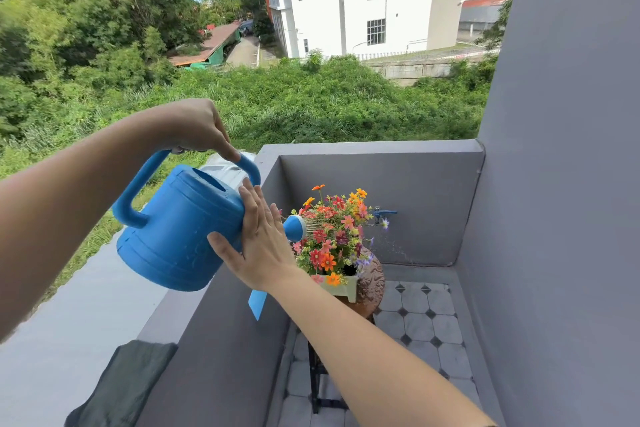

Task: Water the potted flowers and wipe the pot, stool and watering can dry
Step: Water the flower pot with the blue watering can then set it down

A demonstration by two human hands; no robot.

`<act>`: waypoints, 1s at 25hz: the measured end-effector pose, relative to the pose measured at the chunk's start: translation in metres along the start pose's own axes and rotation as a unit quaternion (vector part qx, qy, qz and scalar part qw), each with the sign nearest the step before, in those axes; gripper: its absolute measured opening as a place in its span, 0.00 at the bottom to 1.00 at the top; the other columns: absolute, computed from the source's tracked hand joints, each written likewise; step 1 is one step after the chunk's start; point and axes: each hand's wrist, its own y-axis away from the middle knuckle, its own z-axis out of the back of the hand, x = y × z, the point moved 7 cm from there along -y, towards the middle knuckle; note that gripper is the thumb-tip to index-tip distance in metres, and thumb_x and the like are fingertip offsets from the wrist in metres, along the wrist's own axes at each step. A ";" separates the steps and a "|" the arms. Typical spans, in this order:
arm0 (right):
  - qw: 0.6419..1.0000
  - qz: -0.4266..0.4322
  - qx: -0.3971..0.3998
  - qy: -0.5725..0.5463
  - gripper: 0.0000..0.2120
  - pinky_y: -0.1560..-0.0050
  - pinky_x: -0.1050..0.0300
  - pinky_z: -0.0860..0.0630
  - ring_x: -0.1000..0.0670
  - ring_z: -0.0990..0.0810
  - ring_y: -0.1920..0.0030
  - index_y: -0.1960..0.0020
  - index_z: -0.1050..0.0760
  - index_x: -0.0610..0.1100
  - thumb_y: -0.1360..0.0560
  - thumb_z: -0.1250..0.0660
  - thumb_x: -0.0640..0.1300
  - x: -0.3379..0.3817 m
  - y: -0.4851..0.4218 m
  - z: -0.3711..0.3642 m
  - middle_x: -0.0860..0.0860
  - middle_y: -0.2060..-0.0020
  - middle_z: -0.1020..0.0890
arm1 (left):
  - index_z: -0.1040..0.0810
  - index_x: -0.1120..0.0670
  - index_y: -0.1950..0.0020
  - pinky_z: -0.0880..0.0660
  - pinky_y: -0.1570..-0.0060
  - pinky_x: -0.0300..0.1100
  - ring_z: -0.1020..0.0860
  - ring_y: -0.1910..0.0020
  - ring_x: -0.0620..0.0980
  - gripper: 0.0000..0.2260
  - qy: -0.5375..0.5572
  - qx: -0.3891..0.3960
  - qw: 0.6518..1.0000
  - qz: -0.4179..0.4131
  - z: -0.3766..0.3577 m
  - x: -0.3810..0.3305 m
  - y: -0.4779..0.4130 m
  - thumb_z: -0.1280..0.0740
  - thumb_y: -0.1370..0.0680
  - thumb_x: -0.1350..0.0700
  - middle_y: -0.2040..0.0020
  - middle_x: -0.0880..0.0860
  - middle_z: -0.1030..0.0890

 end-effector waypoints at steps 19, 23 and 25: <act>0.999 0.009 0.032 0.021 0.39 0.23 0.46 0.60 0.53 0.58 0.22 0.23 0.57 0.46 0.24 0.43 0.62 0.012 -0.015 0.009 0.52 0.21 0.53 | 0.15 0.59 0.56 0.39 0.79 0.36 0.38 0.81 0.48 0.16 -0.001 -0.015 1.000 0.017 0.017 0.011 -0.005 0.24 0.34 0.47 0.76 0.54 0.31; 1.000 0.011 0.025 0.011 0.42 0.24 0.51 0.62 0.54 0.58 0.22 0.23 0.57 0.48 0.29 0.52 0.68 0.011 -0.004 0.003 0.54 0.21 0.54 | 0.16 0.62 0.54 0.39 0.80 0.35 0.39 0.81 0.48 0.19 -0.001 0.007 1.000 0.022 0.007 0.014 -0.003 0.24 0.34 0.47 0.76 0.53 0.32; 1.000 0.014 0.010 0.010 0.43 0.24 0.51 0.61 0.53 0.57 0.22 0.23 0.56 0.46 0.30 0.52 0.68 0.009 -0.003 0.008 0.53 0.21 0.53 | 0.15 0.60 0.54 0.38 0.80 0.35 0.38 0.82 0.48 0.19 0.006 0.010 1.000 0.014 0.006 0.010 -0.001 0.24 0.34 0.46 0.75 0.53 0.32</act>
